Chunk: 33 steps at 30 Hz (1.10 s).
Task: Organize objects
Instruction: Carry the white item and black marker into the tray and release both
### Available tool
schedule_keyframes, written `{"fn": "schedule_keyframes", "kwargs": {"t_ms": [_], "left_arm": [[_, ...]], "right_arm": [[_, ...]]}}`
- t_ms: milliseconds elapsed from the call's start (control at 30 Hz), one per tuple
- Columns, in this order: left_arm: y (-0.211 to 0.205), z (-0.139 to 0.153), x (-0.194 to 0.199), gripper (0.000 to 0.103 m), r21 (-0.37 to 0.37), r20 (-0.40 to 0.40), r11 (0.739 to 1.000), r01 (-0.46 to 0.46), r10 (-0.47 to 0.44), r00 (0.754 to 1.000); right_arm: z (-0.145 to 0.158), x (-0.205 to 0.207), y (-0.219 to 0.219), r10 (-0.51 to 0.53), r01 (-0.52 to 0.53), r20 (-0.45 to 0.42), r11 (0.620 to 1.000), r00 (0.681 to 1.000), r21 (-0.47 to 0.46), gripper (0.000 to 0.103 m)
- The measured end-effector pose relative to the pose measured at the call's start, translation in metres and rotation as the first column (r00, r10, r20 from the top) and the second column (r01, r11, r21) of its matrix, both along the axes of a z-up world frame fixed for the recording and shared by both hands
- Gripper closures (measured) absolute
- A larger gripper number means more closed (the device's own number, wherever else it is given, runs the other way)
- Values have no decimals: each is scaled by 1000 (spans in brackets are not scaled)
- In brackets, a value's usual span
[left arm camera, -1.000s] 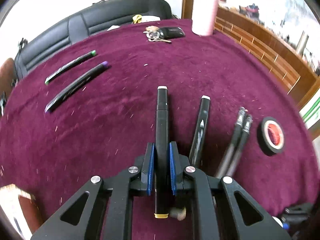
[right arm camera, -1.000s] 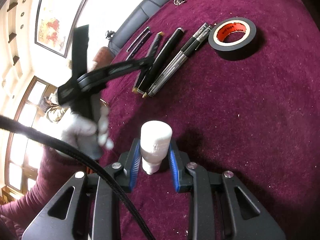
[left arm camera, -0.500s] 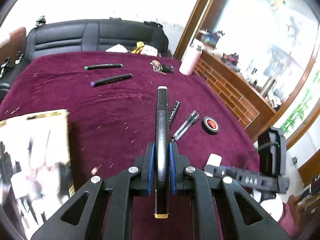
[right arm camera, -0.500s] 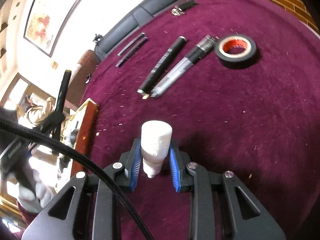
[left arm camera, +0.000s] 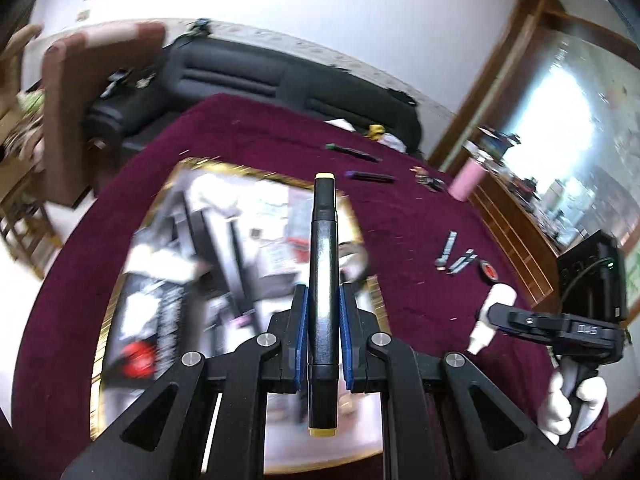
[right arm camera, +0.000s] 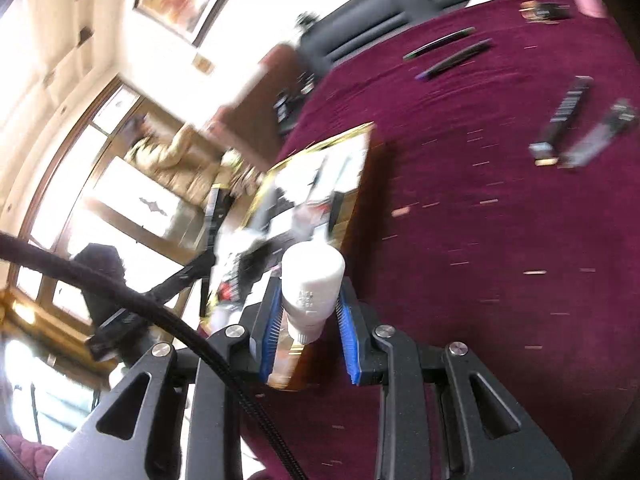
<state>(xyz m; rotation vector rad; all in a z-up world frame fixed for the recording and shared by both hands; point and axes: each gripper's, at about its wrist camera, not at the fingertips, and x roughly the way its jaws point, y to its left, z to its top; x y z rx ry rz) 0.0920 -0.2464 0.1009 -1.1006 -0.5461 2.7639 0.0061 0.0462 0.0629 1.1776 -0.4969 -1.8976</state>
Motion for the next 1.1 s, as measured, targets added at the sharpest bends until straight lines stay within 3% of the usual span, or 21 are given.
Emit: {"fn": "schedule_keyframes", "kwargs": {"t_ms": [267,533,800,967,1100], "left_arm": [[-34,-40,28,92,9,103,999,-50,49,993],[-41,-59,29,92,42,125,998,-45,39,991],[-50,-66,19,92,80,121,995,-59,49,991],[-47,-67,8,92,83,128,994,-73,62,990],[-49,-59,13,92,109,101,991,-78,67,993]], "right_arm": [[-27,20,-89,161,-164,48,983,986,80,78],[-44,30,-131,190,-199,62,960,980,196,78],[-42,29,-139,157,-158,27,947,987,279,78],[-38,23,-140,140,-139,15,951,990,277,75],[-19,26,-121,101,-91,-34,973,994,212,69]]}}
